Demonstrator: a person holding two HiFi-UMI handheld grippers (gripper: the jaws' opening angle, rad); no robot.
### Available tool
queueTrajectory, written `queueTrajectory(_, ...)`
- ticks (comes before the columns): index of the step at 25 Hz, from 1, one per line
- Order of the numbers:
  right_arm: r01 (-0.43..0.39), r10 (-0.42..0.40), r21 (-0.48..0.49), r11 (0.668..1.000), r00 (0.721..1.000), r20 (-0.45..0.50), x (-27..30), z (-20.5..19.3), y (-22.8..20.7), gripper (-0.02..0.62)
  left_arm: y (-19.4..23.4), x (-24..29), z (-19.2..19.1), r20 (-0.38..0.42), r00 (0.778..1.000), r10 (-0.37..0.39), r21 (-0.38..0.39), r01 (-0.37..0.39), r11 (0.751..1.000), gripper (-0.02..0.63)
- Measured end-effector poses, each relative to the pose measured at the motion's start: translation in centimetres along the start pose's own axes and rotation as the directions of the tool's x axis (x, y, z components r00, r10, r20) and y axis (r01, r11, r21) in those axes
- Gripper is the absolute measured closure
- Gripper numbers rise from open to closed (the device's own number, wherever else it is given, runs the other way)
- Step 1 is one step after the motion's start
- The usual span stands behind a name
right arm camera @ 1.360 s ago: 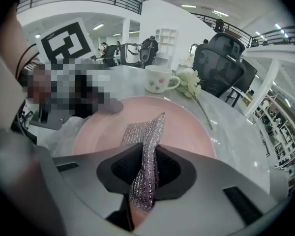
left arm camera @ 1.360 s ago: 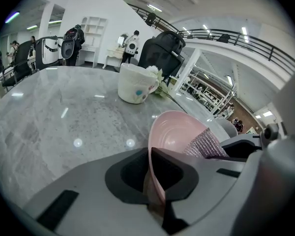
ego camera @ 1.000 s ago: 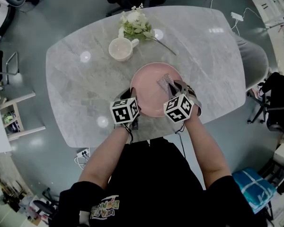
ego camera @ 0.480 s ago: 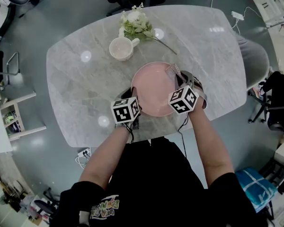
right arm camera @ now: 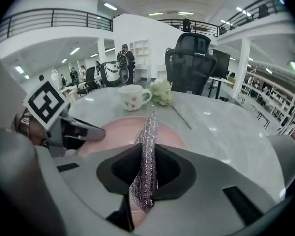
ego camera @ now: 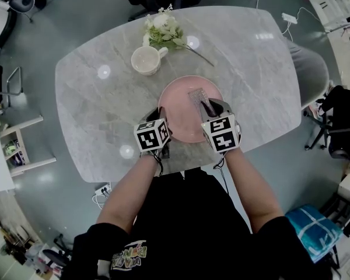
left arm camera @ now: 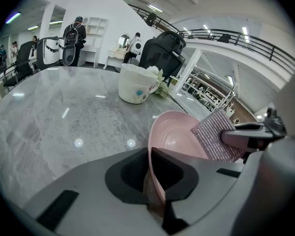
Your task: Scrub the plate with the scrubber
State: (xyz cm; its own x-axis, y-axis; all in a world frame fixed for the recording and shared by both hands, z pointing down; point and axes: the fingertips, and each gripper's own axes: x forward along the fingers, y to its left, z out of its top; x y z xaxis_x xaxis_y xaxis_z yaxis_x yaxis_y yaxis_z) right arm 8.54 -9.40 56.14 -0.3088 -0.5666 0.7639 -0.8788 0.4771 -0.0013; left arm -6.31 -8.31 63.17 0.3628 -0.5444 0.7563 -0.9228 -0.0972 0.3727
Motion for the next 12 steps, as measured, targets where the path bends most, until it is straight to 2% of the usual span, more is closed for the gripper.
queueTrajectory(4,-0.116,0.115,0.047,0.992,0.993,0.009,-0.2,-0.4,5.1,0.518,0.1,-0.1,0.0,0.005,1.0,0.007,-0.007,-0.007,1.0,0.574)
queueTrajectory(7,-0.183,0.184,0.04,0.982,0.983,-0.026,0.1,-1.7,8.5,0.518,0.1,0.0,0.0,0.008,1.0,0.011,-0.015,-0.011,1.0,0.574)
queueTrajectory(12,-0.171,0.168,-0.072,0.983,0.985,-0.046,0.1,-2.8,9.8,0.52,0.0,0.1,0.1,0.014,1.0,0.012,-0.015,-0.012,1.0,0.574)
